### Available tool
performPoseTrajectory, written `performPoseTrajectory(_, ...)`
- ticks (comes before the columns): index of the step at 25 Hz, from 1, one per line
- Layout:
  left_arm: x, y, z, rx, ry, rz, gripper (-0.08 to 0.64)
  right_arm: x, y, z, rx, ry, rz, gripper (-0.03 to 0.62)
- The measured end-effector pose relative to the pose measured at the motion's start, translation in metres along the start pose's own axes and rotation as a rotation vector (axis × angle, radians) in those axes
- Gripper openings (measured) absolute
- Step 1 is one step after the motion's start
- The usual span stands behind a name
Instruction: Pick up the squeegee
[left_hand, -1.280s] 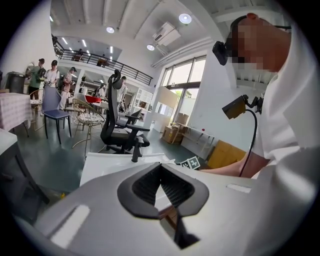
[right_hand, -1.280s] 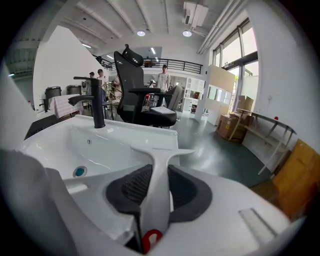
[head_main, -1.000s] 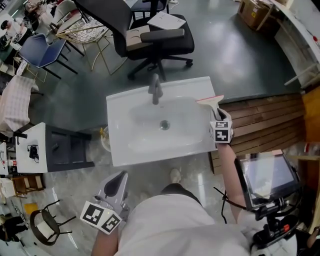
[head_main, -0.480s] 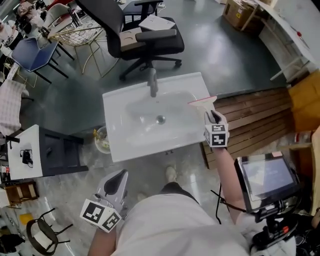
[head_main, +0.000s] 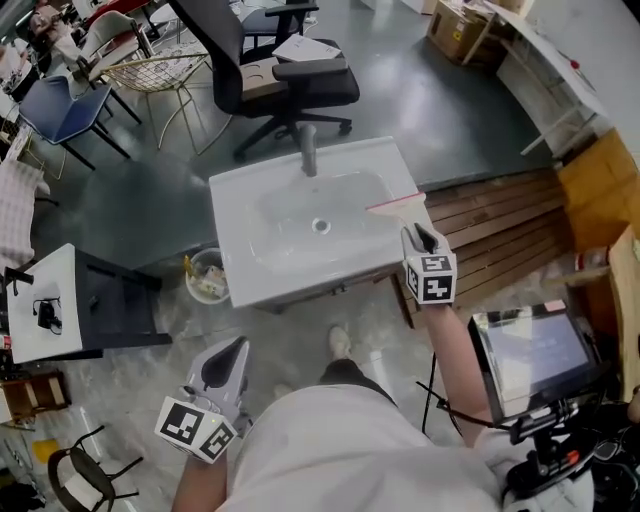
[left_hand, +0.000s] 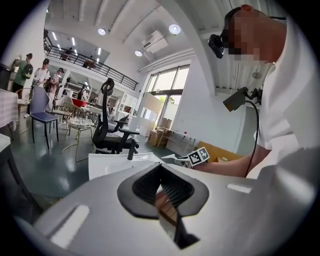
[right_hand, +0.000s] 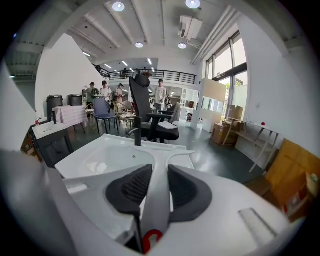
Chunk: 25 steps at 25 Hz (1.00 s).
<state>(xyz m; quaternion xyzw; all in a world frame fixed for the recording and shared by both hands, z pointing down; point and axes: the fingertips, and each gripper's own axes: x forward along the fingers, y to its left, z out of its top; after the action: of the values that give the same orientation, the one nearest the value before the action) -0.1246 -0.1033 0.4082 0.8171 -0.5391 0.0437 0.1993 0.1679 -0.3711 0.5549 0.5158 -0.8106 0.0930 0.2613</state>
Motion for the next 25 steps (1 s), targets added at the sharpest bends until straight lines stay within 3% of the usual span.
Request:
performPoseTrajectory(8, -0.052, -0.004, -0.016, -0.005, -0.012, -0.046, 0.008, -0.066, 0.047, 0.001, 0.005, -0.019, 0.017, 0.104)
performPoseTrajectory(13, -0.137, -0.012, -0.045, -0.007, -0.025, -0.089, 0.008, -0.158, 0.114, -0.014, -0.004, -0.048, 0.0, 0.104)
performPoseTrajectory(25, -0.126, -0.011, -0.052, 0.0, -0.011, -0.112, 0.008, -0.189, 0.143, -0.007, 0.031, -0.075, 0.051, 0.104)
